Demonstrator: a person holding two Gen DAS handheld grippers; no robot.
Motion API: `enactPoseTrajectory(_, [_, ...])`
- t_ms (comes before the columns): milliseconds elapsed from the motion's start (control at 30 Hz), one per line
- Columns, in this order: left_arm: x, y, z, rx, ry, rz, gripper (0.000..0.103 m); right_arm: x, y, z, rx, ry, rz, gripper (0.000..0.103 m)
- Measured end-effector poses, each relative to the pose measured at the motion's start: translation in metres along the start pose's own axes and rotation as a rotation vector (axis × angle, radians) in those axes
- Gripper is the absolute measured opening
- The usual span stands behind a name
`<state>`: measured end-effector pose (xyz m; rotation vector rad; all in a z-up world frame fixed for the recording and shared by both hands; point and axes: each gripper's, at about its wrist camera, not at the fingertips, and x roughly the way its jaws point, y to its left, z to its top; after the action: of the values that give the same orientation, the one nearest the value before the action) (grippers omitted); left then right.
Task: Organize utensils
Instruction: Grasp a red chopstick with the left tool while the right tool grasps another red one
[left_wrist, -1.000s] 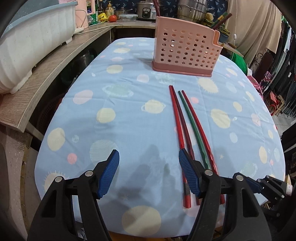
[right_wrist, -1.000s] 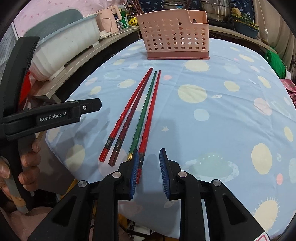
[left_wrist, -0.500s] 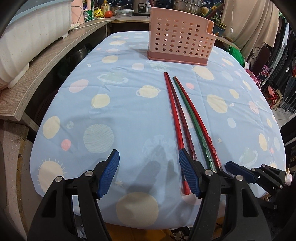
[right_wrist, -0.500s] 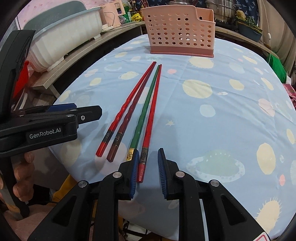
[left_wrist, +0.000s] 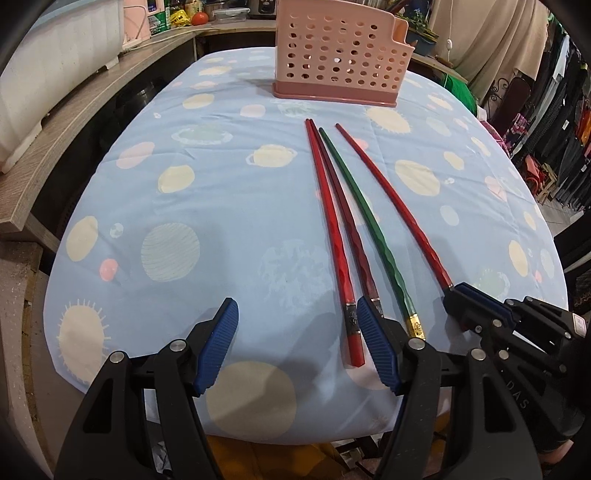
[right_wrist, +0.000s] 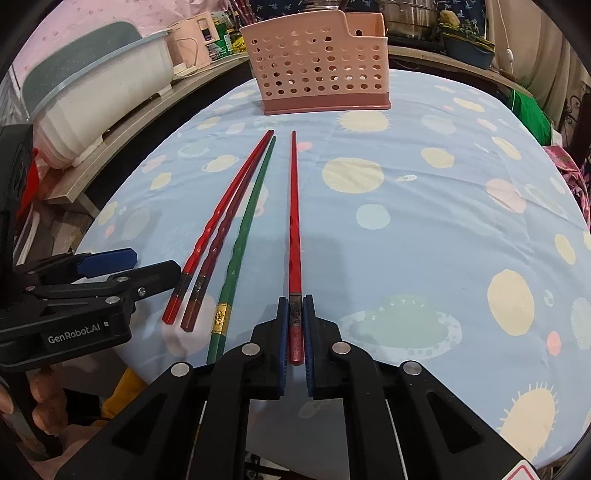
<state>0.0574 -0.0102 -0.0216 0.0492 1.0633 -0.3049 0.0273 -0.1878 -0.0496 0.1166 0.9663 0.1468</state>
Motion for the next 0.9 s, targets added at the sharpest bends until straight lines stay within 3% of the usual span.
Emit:
enactPoseTrajectory(400, [0.0054,-0.0067,-0.0037,0.022,0.017,0.017,0.057,-0.0008,0.0000,-0.0022,0.004,-0.002,0.002,0.007])
enactPoseTrajectory(533, [0.0045,-0.0070,-0.0043,0.027,0.013,0.026,0.046,-0.0006,-0.0001,-0.0018,0.004,-0.002,0.002,0.007])
enactPoseTrajectory(700, [0.0041,-0.0082,-0.0033,0.043,0.011,0.037,0.024,-0.0006,-0.0004,-0.0019,0.003,-0.002,0.002,0.007])
enactPoseTrajectory(767, [0.0043,-0.0077,-0.0029,0.043,0.013,0.032,0.009,-0.0006,-0.0004,-0.0018,0.003,-0.002,0.002,0.007])
enactPoseTrajectory(900, [0.0046,-0.0065,-0.0018,0.040,0.017,0.021,0.007,-0.0007,-0.0005,-0.0019,0.003,-0.003,0.002,0.007])
